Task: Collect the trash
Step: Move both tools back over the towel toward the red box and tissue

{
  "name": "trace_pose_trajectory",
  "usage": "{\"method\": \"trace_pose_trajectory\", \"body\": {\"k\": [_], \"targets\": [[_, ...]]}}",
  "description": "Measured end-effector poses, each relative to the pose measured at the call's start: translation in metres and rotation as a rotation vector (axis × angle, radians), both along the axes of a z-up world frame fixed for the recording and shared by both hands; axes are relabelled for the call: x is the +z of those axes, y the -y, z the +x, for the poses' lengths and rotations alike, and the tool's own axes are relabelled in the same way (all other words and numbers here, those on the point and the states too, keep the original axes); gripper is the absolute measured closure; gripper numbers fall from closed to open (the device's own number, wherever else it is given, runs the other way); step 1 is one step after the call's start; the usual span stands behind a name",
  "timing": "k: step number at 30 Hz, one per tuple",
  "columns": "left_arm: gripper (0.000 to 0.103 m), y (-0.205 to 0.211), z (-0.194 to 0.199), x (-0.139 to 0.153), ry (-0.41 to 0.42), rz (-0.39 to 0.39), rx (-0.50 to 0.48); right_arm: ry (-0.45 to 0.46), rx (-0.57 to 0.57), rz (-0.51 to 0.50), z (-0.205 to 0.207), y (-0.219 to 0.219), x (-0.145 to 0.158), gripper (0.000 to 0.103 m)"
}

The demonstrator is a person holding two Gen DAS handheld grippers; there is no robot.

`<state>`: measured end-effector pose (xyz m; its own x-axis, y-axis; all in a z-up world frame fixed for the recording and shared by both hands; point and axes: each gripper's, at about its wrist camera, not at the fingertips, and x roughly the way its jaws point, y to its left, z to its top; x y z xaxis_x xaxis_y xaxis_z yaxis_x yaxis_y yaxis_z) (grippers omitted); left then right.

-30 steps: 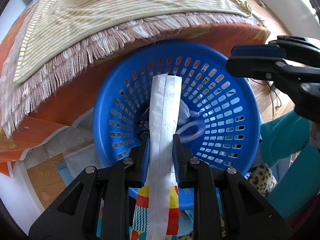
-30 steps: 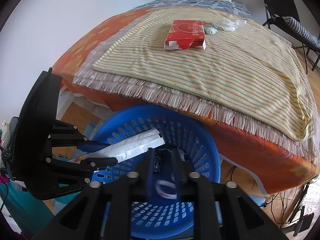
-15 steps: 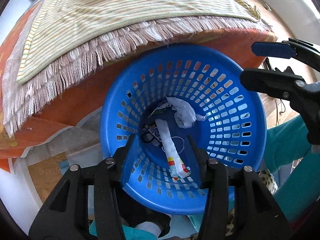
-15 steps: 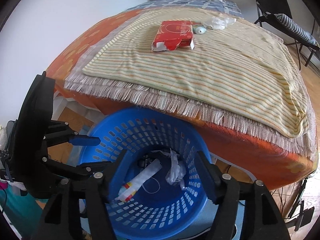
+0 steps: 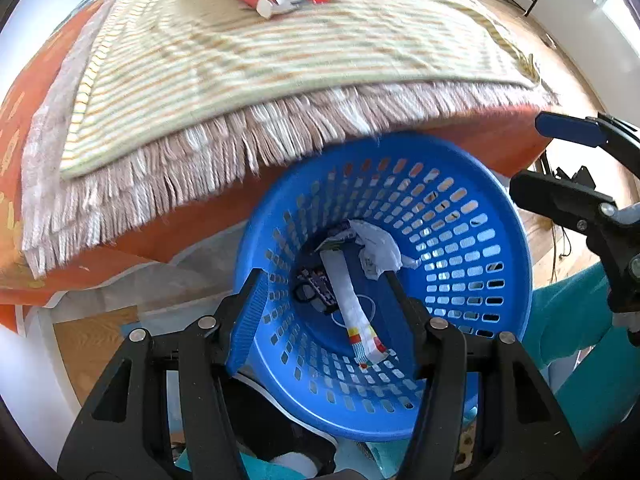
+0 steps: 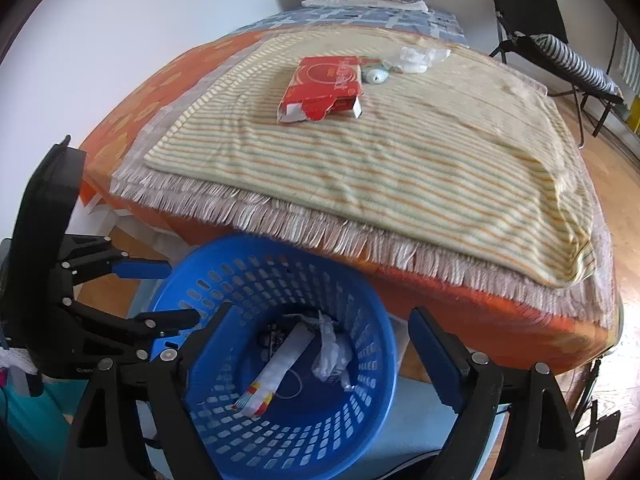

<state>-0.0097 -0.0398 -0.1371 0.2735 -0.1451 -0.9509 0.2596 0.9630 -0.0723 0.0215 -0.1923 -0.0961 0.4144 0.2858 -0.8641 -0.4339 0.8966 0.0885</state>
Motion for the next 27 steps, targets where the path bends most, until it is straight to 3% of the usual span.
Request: {"method": "trace_pose_trajectory", "body": {"k": [12,14,16,27], "targets": [[0.044,-0.023,0.033,0.055,0.105,-0.107,0.104,0.021,-0.127,0.043,0.025,0.027,0.009,0.005],[0.030,-0.025,0.042,0.061,0.119,-0.119,0.127,0.020,-0.144,0.046,0.029,0.029,0.009,0.005],[0.027,-0.028,0.052,0.068,0.144,-0.134,0.154,0.023,-0.159,0.046,0.033,0.030,0.010,0.005],[0.024,-0.029,0.114,0.089,0.185,-0.191,0.240,0.060,-0.176,0.059,0.068,0.035,0.028,0.002]]}}
